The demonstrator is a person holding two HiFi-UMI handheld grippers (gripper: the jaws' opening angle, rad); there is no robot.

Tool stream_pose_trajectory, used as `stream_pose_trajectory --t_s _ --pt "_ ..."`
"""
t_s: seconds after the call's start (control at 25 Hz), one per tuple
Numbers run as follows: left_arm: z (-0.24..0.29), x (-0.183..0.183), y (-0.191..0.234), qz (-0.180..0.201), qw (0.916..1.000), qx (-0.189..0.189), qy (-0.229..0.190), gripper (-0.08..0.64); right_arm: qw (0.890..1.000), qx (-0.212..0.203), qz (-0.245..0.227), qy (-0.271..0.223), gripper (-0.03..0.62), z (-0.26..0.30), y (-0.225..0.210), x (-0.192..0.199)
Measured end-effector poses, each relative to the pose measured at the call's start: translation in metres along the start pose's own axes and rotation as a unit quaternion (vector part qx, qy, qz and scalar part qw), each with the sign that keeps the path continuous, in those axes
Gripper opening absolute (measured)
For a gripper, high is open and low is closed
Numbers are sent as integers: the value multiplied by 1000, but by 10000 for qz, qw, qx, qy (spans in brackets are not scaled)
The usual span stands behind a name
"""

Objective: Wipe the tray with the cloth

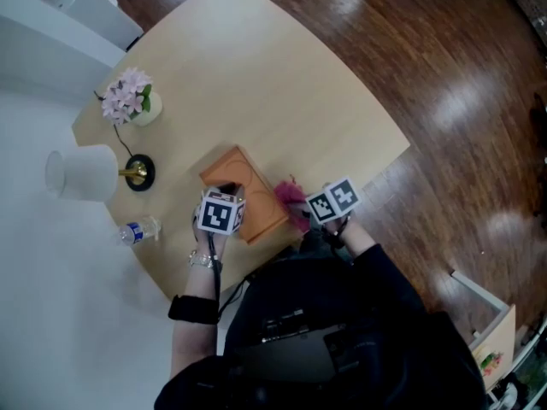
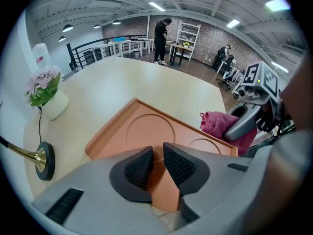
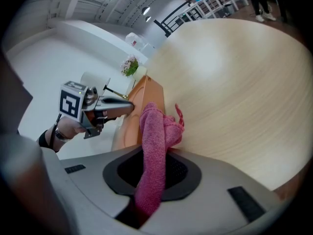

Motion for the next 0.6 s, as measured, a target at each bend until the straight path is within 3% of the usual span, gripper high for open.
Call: stream_pose_trajectory --t_s 0.36,0.6 --pt "1 3 0 -190 9996 -64 177 75 9968 -17 -617 -505 71 70 -1 -144" --pt "0 1 4 -212 9992 -222 256 74 9971 -212 -283 -669 71 129 0 -199"
Point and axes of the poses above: the fingertips, and each gripper's own axes: z forward along the fingers, y to its left, x out of its underside, the point moved 1 cm from there along -z, backward along the fingers, and after that the axes turned 13 degrees about -y, right-handed, at the moved point
